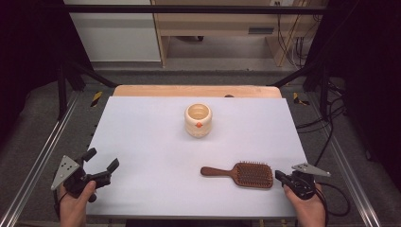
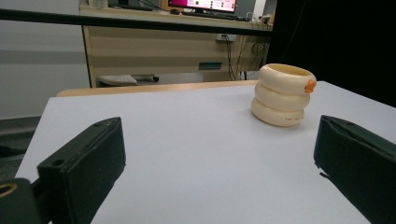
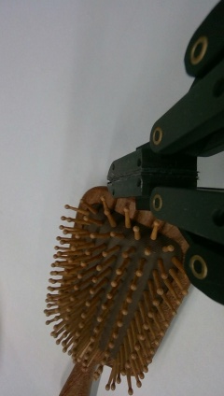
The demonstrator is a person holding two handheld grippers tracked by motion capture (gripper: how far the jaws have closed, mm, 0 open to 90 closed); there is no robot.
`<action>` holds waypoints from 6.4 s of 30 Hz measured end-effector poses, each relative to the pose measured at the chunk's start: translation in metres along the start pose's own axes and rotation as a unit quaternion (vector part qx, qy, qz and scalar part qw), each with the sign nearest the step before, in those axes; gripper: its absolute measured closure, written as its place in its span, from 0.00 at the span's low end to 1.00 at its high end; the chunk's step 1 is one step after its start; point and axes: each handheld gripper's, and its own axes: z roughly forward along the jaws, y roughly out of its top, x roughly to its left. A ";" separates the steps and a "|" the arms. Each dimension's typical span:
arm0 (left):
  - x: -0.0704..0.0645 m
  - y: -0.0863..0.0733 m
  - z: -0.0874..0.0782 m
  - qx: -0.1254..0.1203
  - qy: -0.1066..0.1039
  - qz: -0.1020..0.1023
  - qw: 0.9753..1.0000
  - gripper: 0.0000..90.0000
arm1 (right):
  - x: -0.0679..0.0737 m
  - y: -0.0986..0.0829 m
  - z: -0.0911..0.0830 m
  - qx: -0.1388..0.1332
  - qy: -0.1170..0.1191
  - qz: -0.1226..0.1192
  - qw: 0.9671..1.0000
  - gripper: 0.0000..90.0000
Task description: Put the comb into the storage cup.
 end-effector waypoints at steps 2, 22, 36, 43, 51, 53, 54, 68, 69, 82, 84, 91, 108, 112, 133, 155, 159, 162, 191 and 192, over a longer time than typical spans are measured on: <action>0.000 0.000 0.000 0.001 0.001 -0.001 1.000 0.02 | 0.000 -0.001 0.001 0.005 -0.001 0.003 1.000 1.00; -0.001 -0.001 0.002 0.008 -0.001 0.007 1.000 0.03 | 0.004 -0.003 0.006 0.032 0.002 0.008 0.999 1.00; -0.004 -0.001 0.005 0.013 -0.005 0.014 1.000 0.03 | 0.014 0.001 0.013 0.033 0.007 -0.009 0.999 1.00; -0.004 -0.001 0.005 0.013 -0.005 0.014 1.000 0.03 | 0.025 0.006 0.021 0.037 0.014 -0.029 0.999 1.00; -0.005 -0.001 0.006 0.018 -0.004 0.022 1.000 0.03 | 0.030 0.011 0.029 0.040 0.015 -0.039 0.998 1.00; -0.005 -0.001 0.006 0.018 -0.004 0.022 1.000 0.03 | 0.030 0.012 0.029 0.039 0.015 -0.041 0.998 1.00; -0.005 -0.001 0.006 0.018 -0.004 0.022 1.000 0.03 | 0.030 0.012 0.029 0.039 0.015 -0.041 0.998 1.00; -0.006 -0.002 0.007 0.022 -0.005 0.027 0.999 0.03 | 0.045 0.019 0.040 0.045 0.032 -0.062 0.997 1.00; -0.006 -0.002 0.007 0.022 -0.005 0.027 0.999 0.03 | 0.047 0.019 0.041 0.046 0.032 -0.064 0.996 1.00; -0.006 -0.002 0.008 0.023 -0.008 0.026 0.999 0.03 | 0.062 0.022 0.045 0.049 0.043 -0.078 0.995 1.00; -0.006 -0.002 0.008 0.023 -0.008 0.026 0.999 0.03 | 0.063 0.023 0.045 0.048 0.044 -0.081 0.995 1.00; -0.006 -0.003 0.009 0.026 -0.005 0.027 0.999 0.03 | 0.062 0.023 0.045 0.049 0.044 -0.082 0.994 1.00; -0.008 -0.004 0.012 0.032 -0.013 0.029 0.999 0.03 | 0.062 0.024 0.046 0.049 0.047 -0.081 0.994 1.00; -0.009 -0.005 0.012 0.033 -0.013 0.028 0.999 0.03 | 0.062 0.024 0.046 0.049 0.047 -0.082 0.994 1.00; -0.010 -0.005 0.013 0.035 -0.015 0.030 0.999 0.03 | 0.066 0.025 0.049 0.050 0.053 -0.088 0.993 1.00; -0.009 -0.003 0.011 0.031 -0.016 0.032 0.999 0.03 | 0.093 0.032 0.059 0.058 0.065 -0.115 0.990 1.00; -0.010 -0.003 0.011 0.030 -0.016 0.033 0.999 0.03 | 0.094 0.031 0.059 0.058 0.062 -0.116 0.990 1.00; -0.010 -0.003 0.011 0.030 -0.016 0.032 0.999 0.03 | 0.096 0.032 0.060 0.058 0.065 -0.114 0.990 1.00; -0.009 -0.004 0.011 0.033 -0.013 0.031 0.999 0.03 | 0.103 0.035 0.066 0.058 0.077 -0.131 0.987 1.00; -0.009 -0.004 0.011 0.033 -0.013 0.032 0.999 0.03 | 0.103 0.035 0.066 0.058 0.076 -0.132 0.987 1.00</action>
